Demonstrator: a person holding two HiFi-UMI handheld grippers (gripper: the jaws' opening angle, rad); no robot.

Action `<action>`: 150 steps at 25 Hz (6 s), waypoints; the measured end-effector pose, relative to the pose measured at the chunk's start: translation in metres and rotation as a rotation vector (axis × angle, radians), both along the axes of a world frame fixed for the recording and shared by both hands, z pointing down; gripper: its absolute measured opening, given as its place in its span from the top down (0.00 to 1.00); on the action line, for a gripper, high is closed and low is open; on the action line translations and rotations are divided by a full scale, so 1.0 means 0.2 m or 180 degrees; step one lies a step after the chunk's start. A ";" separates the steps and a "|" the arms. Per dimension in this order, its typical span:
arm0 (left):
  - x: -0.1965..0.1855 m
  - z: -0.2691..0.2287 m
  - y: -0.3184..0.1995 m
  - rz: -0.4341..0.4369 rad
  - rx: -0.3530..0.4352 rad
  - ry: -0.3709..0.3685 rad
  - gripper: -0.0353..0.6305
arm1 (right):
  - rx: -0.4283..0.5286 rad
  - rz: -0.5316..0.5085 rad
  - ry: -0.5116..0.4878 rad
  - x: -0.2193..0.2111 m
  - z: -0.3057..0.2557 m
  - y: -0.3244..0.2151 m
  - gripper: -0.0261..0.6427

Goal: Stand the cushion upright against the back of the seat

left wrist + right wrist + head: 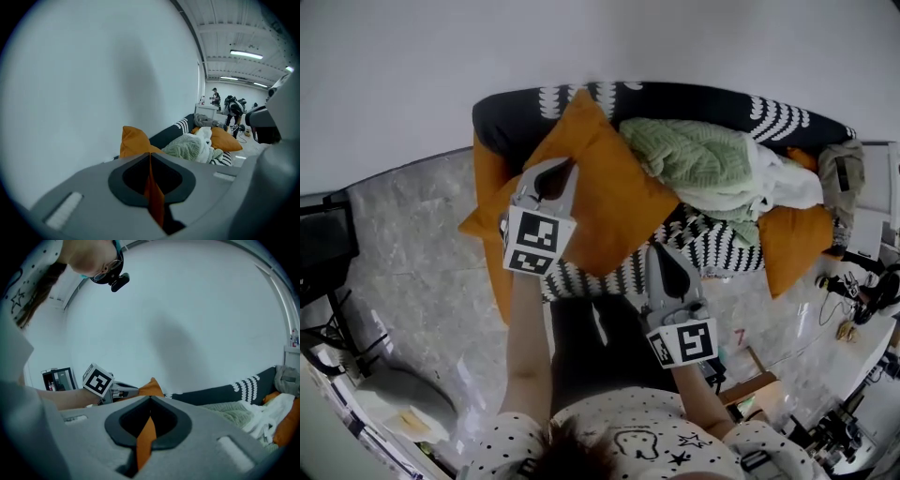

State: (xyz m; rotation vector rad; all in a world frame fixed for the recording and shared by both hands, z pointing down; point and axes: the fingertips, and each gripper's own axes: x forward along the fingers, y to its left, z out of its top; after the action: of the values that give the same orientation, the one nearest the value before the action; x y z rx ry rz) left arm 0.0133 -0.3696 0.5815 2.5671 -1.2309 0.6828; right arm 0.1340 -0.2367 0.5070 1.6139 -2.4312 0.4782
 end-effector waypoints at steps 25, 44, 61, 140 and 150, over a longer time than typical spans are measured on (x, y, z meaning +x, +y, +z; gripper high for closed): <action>-0.09 0.16 -0.42 -0.0101 0.0145 -0.0372 0.93 | 0.0029 0.0004 0.0061 0.05 -0.11 -0.06 0.97; -0.16 0.43 -0.55 0.0050 -0.0169 -0.0407 0.91 | 0.0013 -0.0041 0.0085 -0.04 -0.11 -0.11 0.97; -0.13 0.44 -0.55 0.0046 -0.0372 -0.0470 0.87 | 0.0115 -0.0135 0.0116 -0.09 -0.19 -0.04 0.97; -0.19 -1.07 0.93 -0.0794 0.0835 0.1151 0.94 | 0.0524 -0.0648 0.0068 -0.28 -0.62 0.14 0.97; -0.17 -1.07 1.03 -0.0805 0.0810 0.1184 0.94 | 0.0503 -0.0685 0.0273 -0.24 -0.56 0.25 0.97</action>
State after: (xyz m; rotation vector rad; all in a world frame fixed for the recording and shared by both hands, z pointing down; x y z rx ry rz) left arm -0.0217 -0.1627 0.3681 2.5038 -1.5458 -0.0064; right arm 0.0854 -0.1863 0.3959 1.3724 -2.5934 0.1827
